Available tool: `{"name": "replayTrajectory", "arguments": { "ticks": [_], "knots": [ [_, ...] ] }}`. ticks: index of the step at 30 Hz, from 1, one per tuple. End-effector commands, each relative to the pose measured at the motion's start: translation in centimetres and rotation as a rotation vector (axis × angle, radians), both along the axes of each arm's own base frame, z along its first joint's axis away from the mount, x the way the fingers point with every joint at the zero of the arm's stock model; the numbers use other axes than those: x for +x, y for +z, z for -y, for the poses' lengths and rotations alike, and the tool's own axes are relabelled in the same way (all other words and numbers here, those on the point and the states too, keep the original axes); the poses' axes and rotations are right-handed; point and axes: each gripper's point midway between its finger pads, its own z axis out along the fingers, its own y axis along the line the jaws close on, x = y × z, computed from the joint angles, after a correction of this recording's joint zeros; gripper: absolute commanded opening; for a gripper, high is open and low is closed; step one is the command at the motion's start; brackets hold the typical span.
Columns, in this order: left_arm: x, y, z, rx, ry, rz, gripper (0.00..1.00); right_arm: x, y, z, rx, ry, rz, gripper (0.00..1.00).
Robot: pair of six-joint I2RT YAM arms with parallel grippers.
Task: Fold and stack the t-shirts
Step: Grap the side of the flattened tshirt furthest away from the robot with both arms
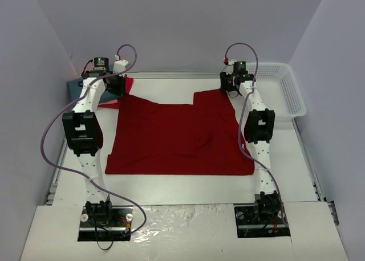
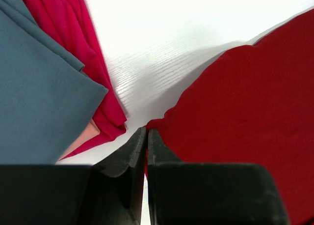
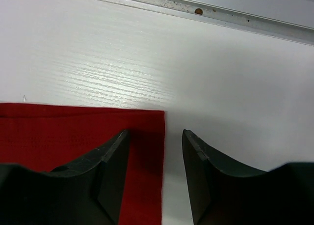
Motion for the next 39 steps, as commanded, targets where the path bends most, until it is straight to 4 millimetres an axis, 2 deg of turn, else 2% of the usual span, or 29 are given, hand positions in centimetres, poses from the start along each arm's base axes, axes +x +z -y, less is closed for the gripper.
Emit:
{"name": "replayTrajectory", "arguments": {
  "ticks": [1,5,13,21,29,36,37,39],
  "knots": [
    [0.0,2.7,0.2,0.02,-0.017,0.066,0.02,0.9,0.6,0.6,0.054,-0.03,0.021,0.42],
    [0.1,2.5,0.1,0.024,-0.015,0.062,0.02,0.6,-0.1,0.5,0.104,-0.03,-0.003,0.41],
    [0.2,2.2,0.2,0.022,-0.018,0.049,0.02,-0.1,0.1,0.0,0.131,0.01,-0.022,0.31],
    [0.2,1.8,0.2,0.024,-0.021,0.042,0.02,-0.6,0.2,-0.8,0.147,0.049,-0.033,0.31],
    [0.2,1.7,0.3,0.022,-0.03,0.038,0.02,-1.2,-1.0,-1.4,0.111,0.074,-0.056,0.26],
    [0.2,1.4,0.3,0.019,-0.034,0.032,0.02,-1.7,-2.3,-1.5,0.072,0.081,-0.084,0.19],
    [0.1,1.2,0.3,0.019,-0.035,0.028,0.02,-1.7,-2.5,-1.5,0.062,0.081,-0.084,0.13],
    [0.2,1.3,0.3,0.019,-0.035,0.029,0.02,-1.7,-2.5,-1.5,0.057,0.082,-0.084,0.1]
  ]
}}
